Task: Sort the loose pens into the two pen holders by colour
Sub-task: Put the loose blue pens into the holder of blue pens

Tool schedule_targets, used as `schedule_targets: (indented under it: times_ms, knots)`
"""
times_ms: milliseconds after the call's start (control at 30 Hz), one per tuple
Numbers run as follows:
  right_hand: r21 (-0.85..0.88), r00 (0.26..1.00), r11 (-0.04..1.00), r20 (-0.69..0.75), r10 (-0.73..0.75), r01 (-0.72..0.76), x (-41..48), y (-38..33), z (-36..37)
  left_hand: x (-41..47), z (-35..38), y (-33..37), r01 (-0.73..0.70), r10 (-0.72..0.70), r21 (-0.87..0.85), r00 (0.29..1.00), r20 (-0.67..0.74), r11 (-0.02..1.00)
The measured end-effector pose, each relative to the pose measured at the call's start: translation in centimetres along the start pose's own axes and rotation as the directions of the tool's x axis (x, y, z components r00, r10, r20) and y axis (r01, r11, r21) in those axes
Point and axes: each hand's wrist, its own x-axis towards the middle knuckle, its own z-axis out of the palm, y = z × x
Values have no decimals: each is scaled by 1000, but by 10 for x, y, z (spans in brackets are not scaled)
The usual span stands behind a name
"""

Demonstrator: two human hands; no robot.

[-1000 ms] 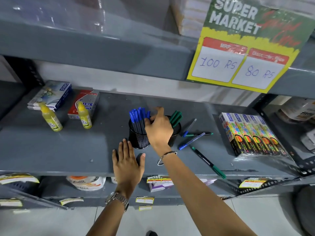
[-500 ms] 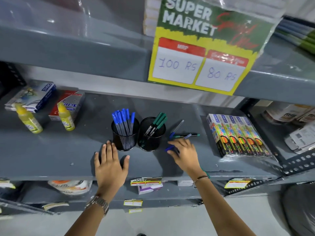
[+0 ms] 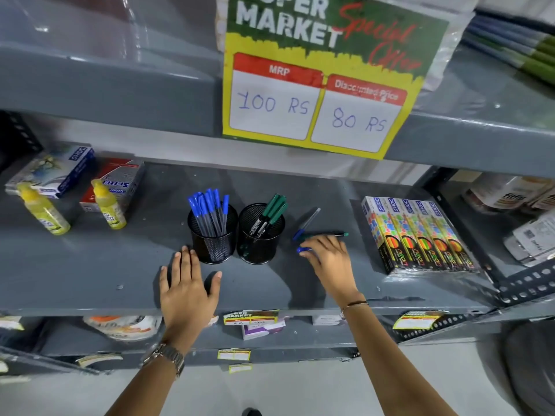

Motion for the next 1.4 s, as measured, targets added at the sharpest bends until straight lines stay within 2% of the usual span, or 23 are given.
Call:
schedule_targets:
  times_ms: [67, 133, 200, 233, 300, 367, 400, 467, 500, 567, 633, 833, 967, 1067, 1167, 1233, 1333, 1400]
  knots:
    - [1, 994, 999, -108, 34, -35, 7, -1, -12, 0, -1, 0, -1, 1, 0, 1000, 3, 1000]
    - [71, 967, 992, -225, 117, -104, 18, -7, -27, 0, -2, 0, 0, 0, -1, 1000, 6, 1000]
    - [251, 906, 955, -349, 240, -156, 33, -22, -45, 0, -3, 1, -1, 1, -9, 1000, -3, 1000]
    - [392, 864, 905, -385, 325, -166, 43, -33, -55, -1, -4, 2, -4, 3, -15, 1000, -8, 1000]
    - [655, 788, 738, -364, 497, -163, 66, -62, -72, -2, -6, 3, -9, 8, -27, 1000, -13, 1000]
    - [797, 748, 591, -316, 584, -125, 91, -91, -77, -2, -7, 4, -11, 11, -47, 1000, -14, 999]
    - [838, 748, 534, -284, 600, -110, 101, -104, -74, -2, -7, 4, -9, 9, -49, 1000, -5, 999]
    - [873, 799, 475, -204, 566, -114, 114, -131, -66, -2, -7, 3, -9, 10, -36, 1000, 27, 999]
    - [852, 840, 507, -175, 514, -132, 115, -143, -59, -2, -7, 3, -11, 12, -34, 999, 34, 999]
    - [756, 919, 633, -116, 378, -165, 110, -161, -40, -2, -8, 3, -10, 11, -34, 999, 33, 999]
    - [669, 959, 726, -72, 275, -158, 101, -169, -19, -3, -9, 4, -7, 8, -29, 999, 43, 1000]
    - [507, 969, 833, 14, 247, -220, 90, -167, 22, -2, -8, 1, -4, 5, -31, 999, 49, 1000]
    - [286, 974, 934, -2, 225, -215, 90, -163, 32, 0, -7, -1, 3, -1, -34, 999, 54, 999]
    - [241, 963, 936, -21, 268, -255, 92, -160, 33, 0, -8, -1, 6, -5, -29, 998, 63, 1000]
    - [311, 961, 915, -18, 277, -258, 90, -157, 29, 1, -10, -3, 17, -14, -59, 998, 54, 998]
    - [352, 950, 907, -116, 289, -233, 83, -143, 20, 1, -11, -2, 19, -16, -71, 999, 47, 997]
    - [357, 880, 896, -293, 375, -263, 68, -101, 4, 0, -12, -1, 5, -2, -42, 998, 58, 999]
    - [354, 824, 859, -302, 480, -371, 57, -65, -2, 0, -11, -1, 9, -6, -46, 998, 56, 999]
